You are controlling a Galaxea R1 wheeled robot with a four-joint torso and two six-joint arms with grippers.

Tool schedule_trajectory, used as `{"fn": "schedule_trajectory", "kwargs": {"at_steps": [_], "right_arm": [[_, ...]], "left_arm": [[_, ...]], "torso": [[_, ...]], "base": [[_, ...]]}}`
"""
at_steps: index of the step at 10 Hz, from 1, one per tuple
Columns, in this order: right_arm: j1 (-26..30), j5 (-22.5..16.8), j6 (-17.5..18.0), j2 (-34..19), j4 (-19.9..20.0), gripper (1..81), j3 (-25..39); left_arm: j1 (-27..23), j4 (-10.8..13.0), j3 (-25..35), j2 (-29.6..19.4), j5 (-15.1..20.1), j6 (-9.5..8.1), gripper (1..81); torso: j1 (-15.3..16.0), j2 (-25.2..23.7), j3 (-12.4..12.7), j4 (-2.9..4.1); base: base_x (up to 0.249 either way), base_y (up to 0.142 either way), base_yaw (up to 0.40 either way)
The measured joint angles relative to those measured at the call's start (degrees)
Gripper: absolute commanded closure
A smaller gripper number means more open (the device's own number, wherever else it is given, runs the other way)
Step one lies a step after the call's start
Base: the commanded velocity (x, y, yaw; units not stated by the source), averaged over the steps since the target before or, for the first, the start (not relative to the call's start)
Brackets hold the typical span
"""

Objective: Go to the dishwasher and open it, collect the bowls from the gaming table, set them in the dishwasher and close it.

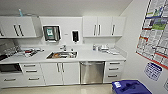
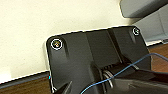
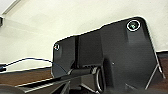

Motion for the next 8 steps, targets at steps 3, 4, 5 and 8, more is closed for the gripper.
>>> {"fn": "schedule_trajectory", "kwargs": {"at_steps": [3, 4, 5, 8], "right_arm": [[0.0, 0.1, 0.0, -0.1, 0.0, 1.0, 0.1], [0.0, 0.0, 0.0, 0.0, 0.0, 1.0, 0.1], [0.0, 0.1, 0.0, 0.0, 0.0, 1.0, 0.1], [0.0, 0.1, 0.0, 0.1, 0.0, 1.0, 0.1]], "left_arm": [[0.0, 0.0, 0.0, 0.0, 0.0, 0.00, 1.0], [0.0, 0.0, 0.0, 0.0, 0.0, 0.00, 1.0], [0.0, 0.0, 0.0, 0.0, 0.0, 0.00, 1.0], [0.0, 0.0, 0.0, -0.1, 0.0, 0.00, 1.0]], "torso": [[0.0, 0.0, 0.0, 0.00], [0.0, 0.0, 0.0, 0.00], [0.0, 0.0, 0.0, 0.00], [0.0, 0.0, 0.0, 0.00]], "base": [[0.167, 0.000, 0.000], [0.167, 0.000, 0.000], [0.167, 0.000, 0.000], [0.167, 0.000, 0.000]]}}
